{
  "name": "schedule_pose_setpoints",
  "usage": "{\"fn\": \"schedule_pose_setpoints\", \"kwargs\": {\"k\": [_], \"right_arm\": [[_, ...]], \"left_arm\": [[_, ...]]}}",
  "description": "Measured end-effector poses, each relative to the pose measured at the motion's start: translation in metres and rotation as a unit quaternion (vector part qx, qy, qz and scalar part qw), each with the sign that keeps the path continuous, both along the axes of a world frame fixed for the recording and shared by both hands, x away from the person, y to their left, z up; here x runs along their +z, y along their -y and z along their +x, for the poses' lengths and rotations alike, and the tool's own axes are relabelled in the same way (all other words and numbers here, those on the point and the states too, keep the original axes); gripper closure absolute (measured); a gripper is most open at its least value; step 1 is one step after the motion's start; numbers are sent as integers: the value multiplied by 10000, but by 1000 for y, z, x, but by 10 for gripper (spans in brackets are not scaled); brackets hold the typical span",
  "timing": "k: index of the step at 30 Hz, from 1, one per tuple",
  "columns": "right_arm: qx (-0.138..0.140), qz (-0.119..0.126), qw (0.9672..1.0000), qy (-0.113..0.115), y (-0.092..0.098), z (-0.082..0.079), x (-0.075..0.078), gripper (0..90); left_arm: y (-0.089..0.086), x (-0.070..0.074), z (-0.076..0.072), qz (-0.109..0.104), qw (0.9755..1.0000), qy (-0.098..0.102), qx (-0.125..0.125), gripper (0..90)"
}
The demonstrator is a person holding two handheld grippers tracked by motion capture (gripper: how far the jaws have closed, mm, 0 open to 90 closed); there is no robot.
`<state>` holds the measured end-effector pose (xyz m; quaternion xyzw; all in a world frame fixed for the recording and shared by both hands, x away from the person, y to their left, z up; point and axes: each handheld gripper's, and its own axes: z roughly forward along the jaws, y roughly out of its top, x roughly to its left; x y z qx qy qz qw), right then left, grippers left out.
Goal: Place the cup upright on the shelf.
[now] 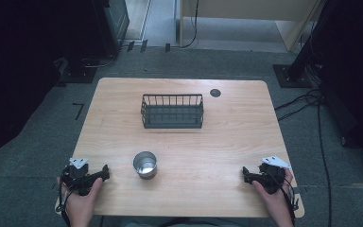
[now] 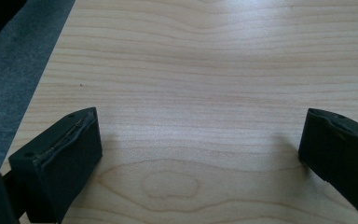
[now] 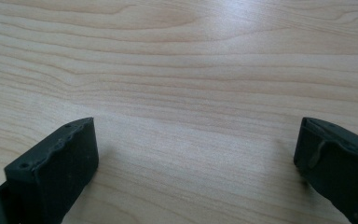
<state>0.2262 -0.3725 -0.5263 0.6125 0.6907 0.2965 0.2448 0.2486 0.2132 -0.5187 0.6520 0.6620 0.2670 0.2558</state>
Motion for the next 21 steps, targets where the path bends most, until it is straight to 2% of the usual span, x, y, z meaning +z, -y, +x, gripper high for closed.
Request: {"fn": "schedule_pose_setpoints", "kwargs": {"k": [2, 4, 8, 11, 15, 21], "right_arm": [[-5, 1, 10000, -3, 0, 0, 0, 0], [-9, 3, 10000, 0, 0, 1, 0, 0], [-9, 2, 10000, 0, 0, 1, 0, 0], [-7, 2, 10000, 1, 0, 1, 0, 0], [-8, 2, 10000, 0, 0, 1, 0, 0], [-10, 3, 10000, -1, 0, 1, 0, 0]], "left_arm": [[1, 0, -1, -1, 10000, -8, -1, 0], [1, 0, -3, -3, 9999, -15, -126, 0], [3, 4, -7, -27, 9997, -128, -185, 0], [8, 11, -11, -46, 9994, 64, -337, 0], [13, 22, -16, -205, 9984, 268, -452, 0], [27, 31, -24, -282, 9965, 340, -712, 0]]}}
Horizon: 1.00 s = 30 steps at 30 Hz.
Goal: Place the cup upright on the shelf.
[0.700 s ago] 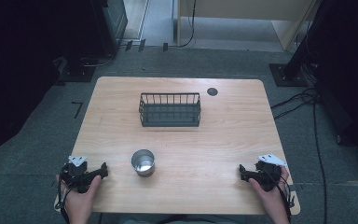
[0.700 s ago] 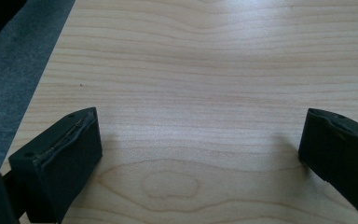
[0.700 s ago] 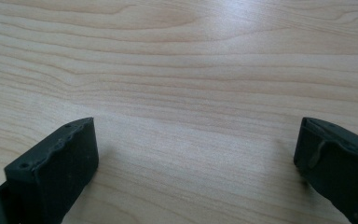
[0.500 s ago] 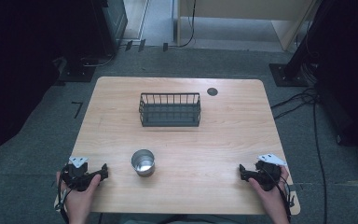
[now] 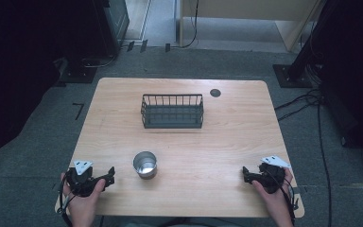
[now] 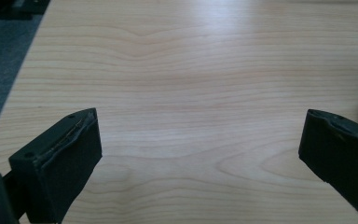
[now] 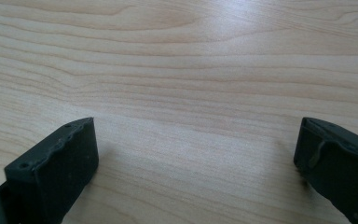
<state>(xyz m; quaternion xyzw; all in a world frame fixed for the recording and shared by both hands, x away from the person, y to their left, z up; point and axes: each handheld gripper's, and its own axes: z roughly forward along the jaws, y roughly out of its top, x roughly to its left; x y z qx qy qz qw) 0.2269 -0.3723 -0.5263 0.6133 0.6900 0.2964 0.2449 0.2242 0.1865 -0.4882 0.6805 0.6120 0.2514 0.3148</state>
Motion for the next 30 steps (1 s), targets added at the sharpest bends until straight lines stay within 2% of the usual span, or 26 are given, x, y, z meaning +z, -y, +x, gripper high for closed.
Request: {"fn": "schedule_pose_setpoints", "kwargs": {"k": [8, 13, 20, 30], "right_arm": [[1, -1, 10000, 0, 0, 0, 0, 0], [1, -2, 10000, 0, 0, 0, 0, 0], [-3, 0, 10000, 0, 0, 0, 0, 0], [-6, 0, 10000, 2, 0, 0, 0, 0]], "left_arm": [[19, 19, -6, -4, 9991, 261, -339, 0], [29, 28, -6, -47, 9981, 337, -512, 0], [49, 39, -5, -97, 9956, 410, -832, 0], [67, 46, -5, -156, 9930, 447, -1079, 0]]}}
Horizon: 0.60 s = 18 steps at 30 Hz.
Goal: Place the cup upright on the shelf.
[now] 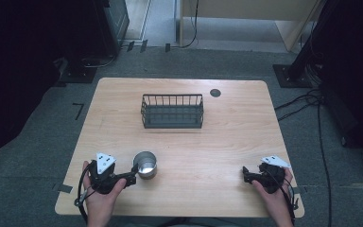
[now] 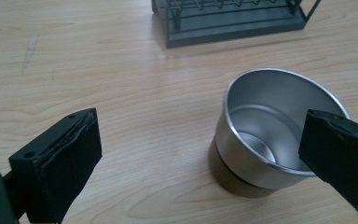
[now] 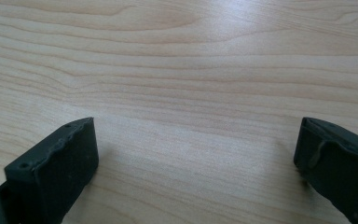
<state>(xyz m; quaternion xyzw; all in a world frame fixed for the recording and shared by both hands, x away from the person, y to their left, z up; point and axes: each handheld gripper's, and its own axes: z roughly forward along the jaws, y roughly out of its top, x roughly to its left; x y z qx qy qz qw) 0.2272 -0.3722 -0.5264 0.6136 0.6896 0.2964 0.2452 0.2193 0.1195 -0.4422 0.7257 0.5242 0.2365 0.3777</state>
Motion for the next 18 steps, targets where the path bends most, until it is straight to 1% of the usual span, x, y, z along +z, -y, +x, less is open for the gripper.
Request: {"fn": "schedule_pose_setpoints", "kwargs": {"k": [9, 13, 15, 18], "right_arm": [[2, 3, 10000, -3, 0, 0, 0, 0], [3, 2, 10000, -3, 0, 0, 0, 0], [3, 1, 10000, -3, 0, 0, 0, 0], [0, 1, 10000, -1, 0, 0, 0, 0]], "left_arm": [[13, -1, 1, 8, 9999, -37, -157, 0], [18, -2, 0, -21, 9998, -48, -188, 0], [22, -2, 0, -8, 9997, -61, -248, 0], [26, -4, 1, -4, 9996, -80, -262, 0]]}}
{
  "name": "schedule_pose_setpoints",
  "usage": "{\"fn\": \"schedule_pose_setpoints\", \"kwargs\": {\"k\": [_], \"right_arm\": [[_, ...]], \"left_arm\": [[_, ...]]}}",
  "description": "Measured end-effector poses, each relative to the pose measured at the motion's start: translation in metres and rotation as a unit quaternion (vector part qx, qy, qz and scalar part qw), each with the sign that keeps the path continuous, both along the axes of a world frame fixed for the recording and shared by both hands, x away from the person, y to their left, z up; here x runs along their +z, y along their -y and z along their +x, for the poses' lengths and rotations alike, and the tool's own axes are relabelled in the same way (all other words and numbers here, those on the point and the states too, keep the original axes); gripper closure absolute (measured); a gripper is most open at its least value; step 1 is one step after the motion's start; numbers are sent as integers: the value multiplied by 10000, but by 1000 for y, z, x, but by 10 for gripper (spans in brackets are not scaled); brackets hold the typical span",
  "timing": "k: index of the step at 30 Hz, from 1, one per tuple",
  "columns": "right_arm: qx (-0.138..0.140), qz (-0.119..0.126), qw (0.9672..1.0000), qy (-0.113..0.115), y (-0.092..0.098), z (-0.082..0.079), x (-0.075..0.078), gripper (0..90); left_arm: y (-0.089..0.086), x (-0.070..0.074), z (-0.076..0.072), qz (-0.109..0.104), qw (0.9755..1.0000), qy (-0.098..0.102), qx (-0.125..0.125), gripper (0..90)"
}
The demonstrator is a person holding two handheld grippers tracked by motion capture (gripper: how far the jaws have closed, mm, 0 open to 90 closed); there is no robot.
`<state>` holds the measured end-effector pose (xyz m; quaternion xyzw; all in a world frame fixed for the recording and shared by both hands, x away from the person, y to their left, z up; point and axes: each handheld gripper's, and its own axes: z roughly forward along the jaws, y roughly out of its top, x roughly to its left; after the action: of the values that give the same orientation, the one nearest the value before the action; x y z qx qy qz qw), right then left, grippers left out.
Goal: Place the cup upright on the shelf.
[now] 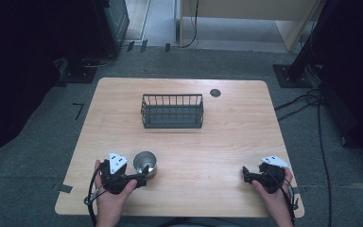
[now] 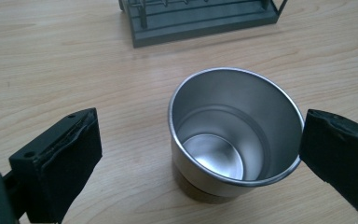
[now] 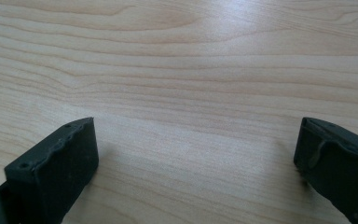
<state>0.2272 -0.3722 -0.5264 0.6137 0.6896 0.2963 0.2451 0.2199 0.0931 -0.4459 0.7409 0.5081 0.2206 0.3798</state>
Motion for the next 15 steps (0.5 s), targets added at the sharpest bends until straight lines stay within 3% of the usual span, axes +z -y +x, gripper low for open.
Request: {"fn": "schedule_pose_setpoints", "kwargs": {"k": [15], "right_arm": [[3, -3, 10000, 2, 0, 0, 0, 0]], "left_arm": [[18, -12, 2, 50, 9998, -209, 17, 0]]}}
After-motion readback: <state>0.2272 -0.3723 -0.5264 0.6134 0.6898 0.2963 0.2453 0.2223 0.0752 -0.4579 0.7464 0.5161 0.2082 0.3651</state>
